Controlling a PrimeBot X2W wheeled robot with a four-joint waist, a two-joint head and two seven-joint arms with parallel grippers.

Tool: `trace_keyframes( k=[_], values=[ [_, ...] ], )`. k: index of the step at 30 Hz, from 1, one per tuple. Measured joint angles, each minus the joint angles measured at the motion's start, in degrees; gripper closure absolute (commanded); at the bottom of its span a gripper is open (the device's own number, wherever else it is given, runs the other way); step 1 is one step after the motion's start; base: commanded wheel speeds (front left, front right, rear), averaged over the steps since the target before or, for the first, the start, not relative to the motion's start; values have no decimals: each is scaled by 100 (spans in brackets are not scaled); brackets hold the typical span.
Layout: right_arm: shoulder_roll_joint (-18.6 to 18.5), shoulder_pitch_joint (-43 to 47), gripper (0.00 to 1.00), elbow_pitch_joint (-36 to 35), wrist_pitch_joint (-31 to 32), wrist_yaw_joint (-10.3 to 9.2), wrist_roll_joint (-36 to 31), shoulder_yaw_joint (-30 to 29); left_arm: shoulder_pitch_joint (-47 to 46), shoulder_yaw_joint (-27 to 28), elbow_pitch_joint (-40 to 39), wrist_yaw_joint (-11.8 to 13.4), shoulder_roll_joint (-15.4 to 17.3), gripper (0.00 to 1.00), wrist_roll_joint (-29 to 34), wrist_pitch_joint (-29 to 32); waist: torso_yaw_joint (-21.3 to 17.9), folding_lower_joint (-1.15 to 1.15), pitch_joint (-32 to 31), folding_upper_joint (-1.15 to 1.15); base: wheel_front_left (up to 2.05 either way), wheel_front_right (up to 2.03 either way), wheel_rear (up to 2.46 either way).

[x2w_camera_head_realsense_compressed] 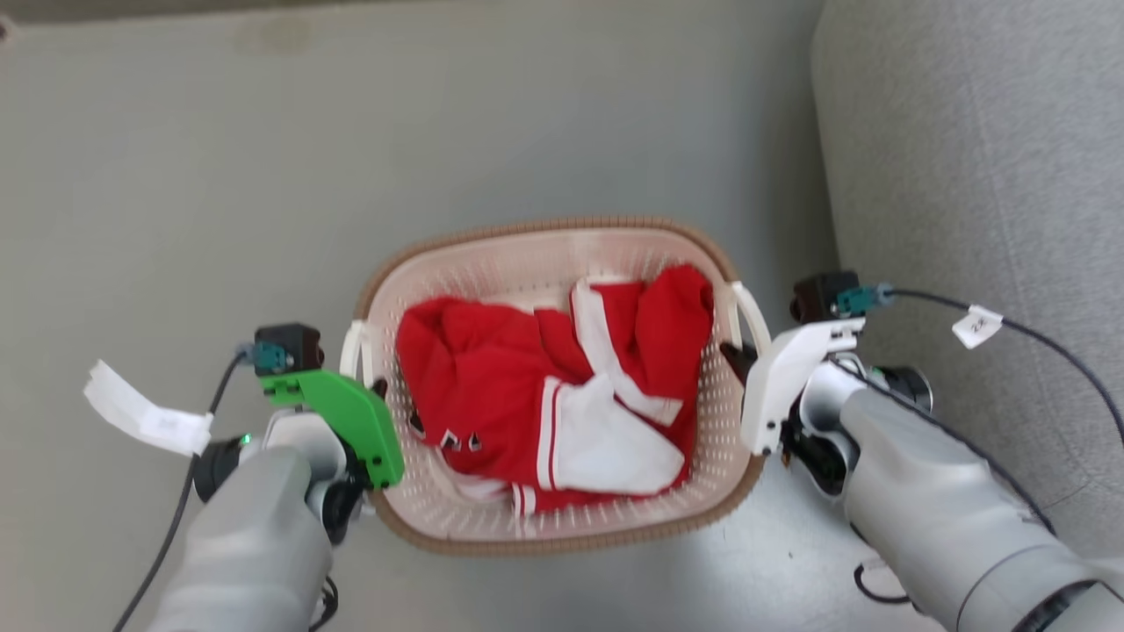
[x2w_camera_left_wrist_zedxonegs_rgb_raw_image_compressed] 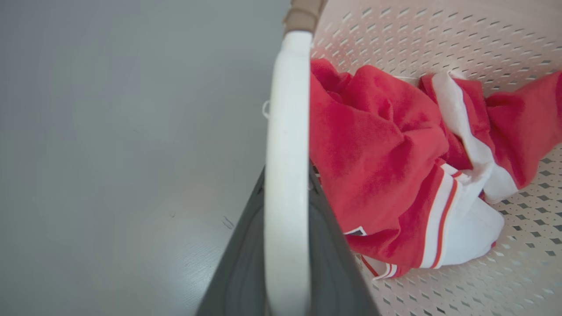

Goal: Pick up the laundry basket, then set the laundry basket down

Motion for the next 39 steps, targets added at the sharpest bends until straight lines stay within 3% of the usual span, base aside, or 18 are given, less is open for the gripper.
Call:
trace_keyframes(
  k=[25, 39],
  values=[
    [49, 1081, 100, 32, 598, -8, 528, 546, 1127, -374, 89, -7, 11, 100, -463, 601, -117, 0, -1708, 0, 0, 0, 0],
    [14, 1089, 100, 12, 759, -8, 712, 667, 1199, -486, 18, -5, 30, 100, -623, 723, -135, 0, -2008, 0, 0, 0, 0]
  ],
)
